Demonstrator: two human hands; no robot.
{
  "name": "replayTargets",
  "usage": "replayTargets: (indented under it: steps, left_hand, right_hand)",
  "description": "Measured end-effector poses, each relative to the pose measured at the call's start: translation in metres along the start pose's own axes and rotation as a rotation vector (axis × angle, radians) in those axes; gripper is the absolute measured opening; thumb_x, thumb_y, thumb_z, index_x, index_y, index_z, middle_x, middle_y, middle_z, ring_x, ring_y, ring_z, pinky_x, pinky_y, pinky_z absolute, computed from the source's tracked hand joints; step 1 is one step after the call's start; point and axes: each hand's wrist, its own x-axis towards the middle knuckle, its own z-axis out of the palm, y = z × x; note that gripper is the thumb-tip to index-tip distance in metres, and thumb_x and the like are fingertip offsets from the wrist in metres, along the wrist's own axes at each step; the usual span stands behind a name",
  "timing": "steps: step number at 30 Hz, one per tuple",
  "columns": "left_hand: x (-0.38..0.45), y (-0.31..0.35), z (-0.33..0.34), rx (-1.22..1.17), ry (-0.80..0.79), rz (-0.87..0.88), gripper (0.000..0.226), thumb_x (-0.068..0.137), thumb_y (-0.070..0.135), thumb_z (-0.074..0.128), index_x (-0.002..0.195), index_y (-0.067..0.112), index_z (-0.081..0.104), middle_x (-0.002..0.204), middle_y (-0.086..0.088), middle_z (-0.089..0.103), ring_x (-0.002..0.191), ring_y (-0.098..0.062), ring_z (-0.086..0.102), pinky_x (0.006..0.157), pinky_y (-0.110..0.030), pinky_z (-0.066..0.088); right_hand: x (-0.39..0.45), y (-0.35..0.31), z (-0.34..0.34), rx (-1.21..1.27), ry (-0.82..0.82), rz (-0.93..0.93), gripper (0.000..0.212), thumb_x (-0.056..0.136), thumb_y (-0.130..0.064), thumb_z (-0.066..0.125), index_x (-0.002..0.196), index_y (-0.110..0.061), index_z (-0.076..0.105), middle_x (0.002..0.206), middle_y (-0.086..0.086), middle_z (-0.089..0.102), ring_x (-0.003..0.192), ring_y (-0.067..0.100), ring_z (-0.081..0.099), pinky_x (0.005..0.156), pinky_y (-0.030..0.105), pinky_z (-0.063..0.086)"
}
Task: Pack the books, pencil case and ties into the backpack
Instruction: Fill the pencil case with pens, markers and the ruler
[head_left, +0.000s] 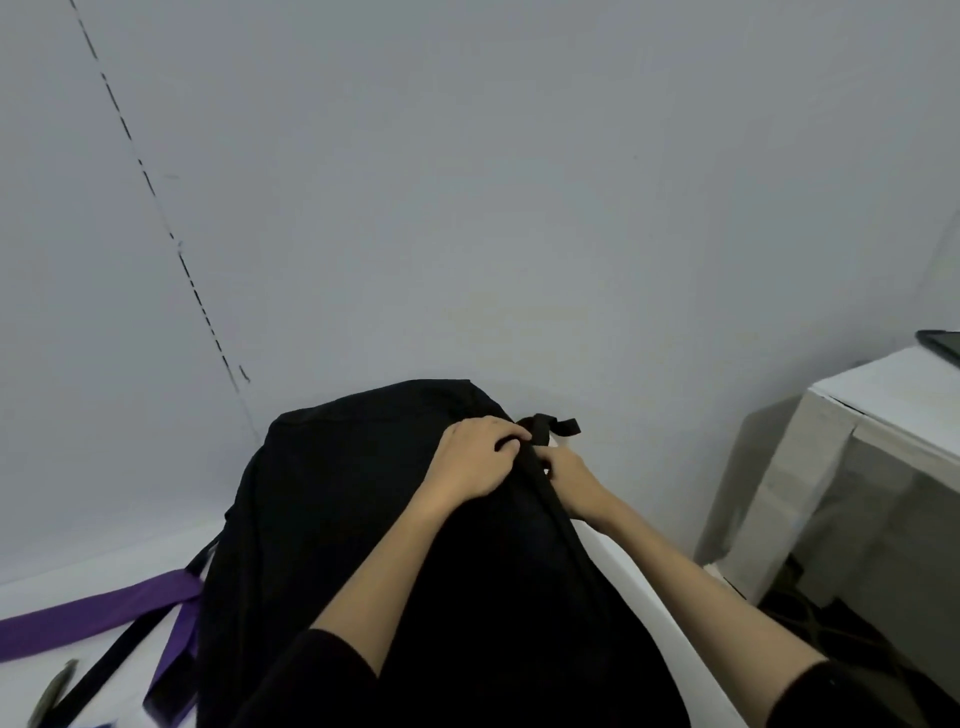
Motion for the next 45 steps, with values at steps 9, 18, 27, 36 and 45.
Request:
replayTargets:
  steps: [9, 18, 27, 36, 45]
  left_hand:
    - [-0.002, -0.004, 0.004, -0.023, 0.022, 0.0, 0.033, 0.095, 0.022, 0.045, 0.124, 0.027, 0.06, 0.13, 0.01, 0.058, 0.124, -0.012, 0.047, 0.106, -0.031, 0.032]
    - [0.001, -0.009, 0.003, 0.112, -0.093, -0.058, 0.038, 0.099, 0.032, 0.034, 0.133, 0.038, 0.05, 0.142, 0.015, 0.047, 0.133, -0.015, 0.036, 0.112, -0.033, 0.023]
    - [-0.012, 0.013, -0.01, 0.213, -0.187, -0.093, 0.041, 0.099, 0.024, 0.035, 0.138, 0.037, 0.043, 0.15, 0.009, 0.035, 0.14, -0.018, 0.026, 0.117, -0.042, 0.011]
    - [-0.131, 0.077, -0.001, 0.307, -0.259, 0.321, 0.035, 0.102, 0.021, 0.028, 0.132, 0.029, 0.044, 0.139, 0.014, 0.04, 0.137, -0.005, 0.023, 0.115, -0.033, 0.003]
    - [-0.144, 0.079, 0.008, 0.324, 0.113, 0.435, 0.035, 0.088, 0.016, 0.025, 0.102, 0.016, 0.057, 0.108, 0.0, 0.057, 0.107, -0.024, 0.052, 0.093, -0.039, 0.038]
  right_hand:
    - [-0.003, -0.007, -0.004, -0.622, 0.079, -0.147, 0.024, 0.097, -0.016, 0.039, 0.114, -0.005, 0.052, 0.106, 0.014, 0.059, 0.096, 0.032, 0.057, 0.066, 0.034, 0.037]
    - [-0.035, -0.033, -0.034, -0.991, 0.037, -0.277, 0.018, 0.089, -0.005, 0.041, 0.1, -0.012, 0.052, 0.104, 0.006, 0.061, 0.09, 0.029, 0.059, 0.053, 0.029, 0.025]
    - [-0.161, -0.055, -0.071, -0.848, -0.249, -0.392, 0.015, 0.095, -0.015, 0.037, 0.08, -0.016, 0.043, 0.087, 0.002, 0.06, 0.079, 0.028, 0.054, 0.048, 0.021, 0.021]
    - [-0.189, -0.077, -0.057, -0.891, -0.248, -0.304, 0.015, 0.096, -0.016, 0.038, 0.082, -0.018, 0.041, 0.087, 0.007, 0.059, 0.069, 0.025, 0.046, 0.055, 0.029, 0.025]
    - [-0.26, -0.109, -0.029, -0.977, -0.305, -0.346, 0.025, 0.085, -0.008, 0.042, 0.063, -0.012, 0.033, 0.059, 0.003, 0.034, 0.051, 0.02, 0.03, 0.047, 0.029, 0.021]
